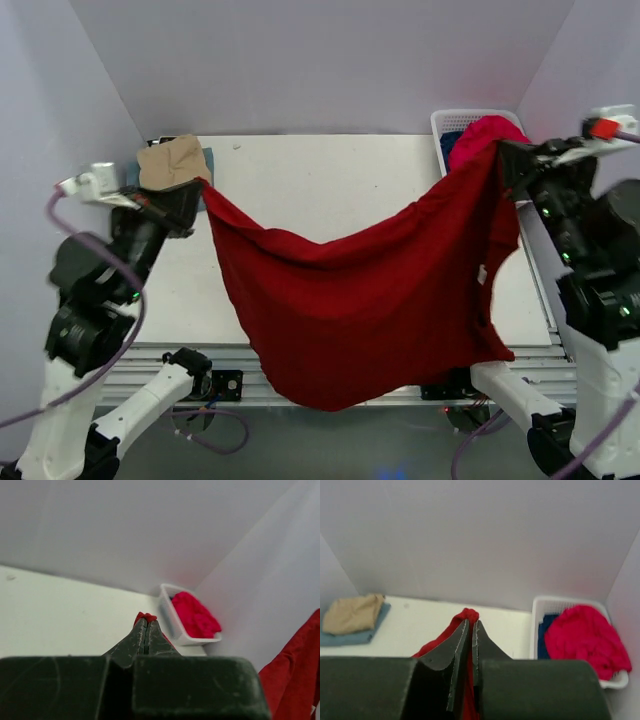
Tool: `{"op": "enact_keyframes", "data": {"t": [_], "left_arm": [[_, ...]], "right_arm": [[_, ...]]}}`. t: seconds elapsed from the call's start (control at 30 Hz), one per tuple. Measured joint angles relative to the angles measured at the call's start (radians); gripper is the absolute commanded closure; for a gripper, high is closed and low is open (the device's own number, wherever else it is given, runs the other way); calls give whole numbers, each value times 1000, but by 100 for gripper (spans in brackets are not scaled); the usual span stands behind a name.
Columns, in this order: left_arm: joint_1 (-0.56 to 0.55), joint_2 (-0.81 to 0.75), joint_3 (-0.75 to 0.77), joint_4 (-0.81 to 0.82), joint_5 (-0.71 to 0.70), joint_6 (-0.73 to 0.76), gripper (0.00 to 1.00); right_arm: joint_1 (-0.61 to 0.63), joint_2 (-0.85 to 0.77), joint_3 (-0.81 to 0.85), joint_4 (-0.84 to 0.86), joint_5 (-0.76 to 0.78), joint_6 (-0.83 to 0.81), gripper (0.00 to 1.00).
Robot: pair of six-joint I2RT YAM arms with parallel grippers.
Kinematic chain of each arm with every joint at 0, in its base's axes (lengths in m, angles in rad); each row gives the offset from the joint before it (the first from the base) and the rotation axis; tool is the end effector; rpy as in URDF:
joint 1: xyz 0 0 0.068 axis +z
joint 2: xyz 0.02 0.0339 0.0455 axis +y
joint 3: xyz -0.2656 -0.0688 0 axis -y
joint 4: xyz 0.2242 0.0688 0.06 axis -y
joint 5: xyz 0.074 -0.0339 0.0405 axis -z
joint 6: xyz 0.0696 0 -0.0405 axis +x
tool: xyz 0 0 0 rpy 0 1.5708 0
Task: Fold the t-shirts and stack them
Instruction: Flatten out the tshirt
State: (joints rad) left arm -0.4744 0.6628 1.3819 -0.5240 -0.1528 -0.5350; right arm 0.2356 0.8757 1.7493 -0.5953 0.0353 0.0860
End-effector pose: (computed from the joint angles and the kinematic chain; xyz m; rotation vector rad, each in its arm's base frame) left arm 0.0759 -0.0271 0.4974 -0.1742 1.4067 -0.7359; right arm 0.0841 0.0177 0.5673 -0.0666 1.2951 0.2526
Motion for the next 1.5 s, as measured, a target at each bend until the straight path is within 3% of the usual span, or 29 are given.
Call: {"op": "enact_keyframes", "data": {"t": [0.2,0.37,0.43,0.5,0.53,0.57,0.63,0.73,1.0,1.13,1.17,1.23,1.27,1.37,1.5], "left_arm": [[1,241,-245,92,-167,34,100],[31,571,-341,222,-277,79,100],[59,695,-340,293,-314,92,90],[82,801,-326,354,-370,106,77],[90,846,-317,384,-396,119,67],[97,879,-312,417,-420,133,34],[106,914,-303,470,-471,160,8],[108,915,-272,533,-534,203,2],[87,809,-237,623,-577,222,2],[-35,698,-349,640,-541,168,9],[-80,681,-379,644,-533,154,16],[-160,670,-431,652,-512,121,35],[-192,673,-455,653,-504,106,59],[-246,699,-536,639,-483,50,100],[-254,728,-607,601,-467,2,100]], "right_arm": [[0,137,-326,120,93,-18,92],[0,405,-459,279,174,-41,92],[0,509,-465,326,204,-50,87],[-1,591,-462,373,232,-69,71],[-1,625,-454,393,245,-79,58],[-2,655,-441,405,257,-90,35],[-5,702,-410,433,274,-120,32],[-6,711,-397,468,286,-144,32],[-6,554,-505,517,267,-145,34],[-6,488,-562,495,223,-113,45],[-6,481,-575,486,206,-101,60],[-3,479,-597,459,167,-81,73],[0,480,-612,447,146,-70,73],[17,484,-660,399,85,-40,63],[58,508,-698,325,67,-30,58]]}}
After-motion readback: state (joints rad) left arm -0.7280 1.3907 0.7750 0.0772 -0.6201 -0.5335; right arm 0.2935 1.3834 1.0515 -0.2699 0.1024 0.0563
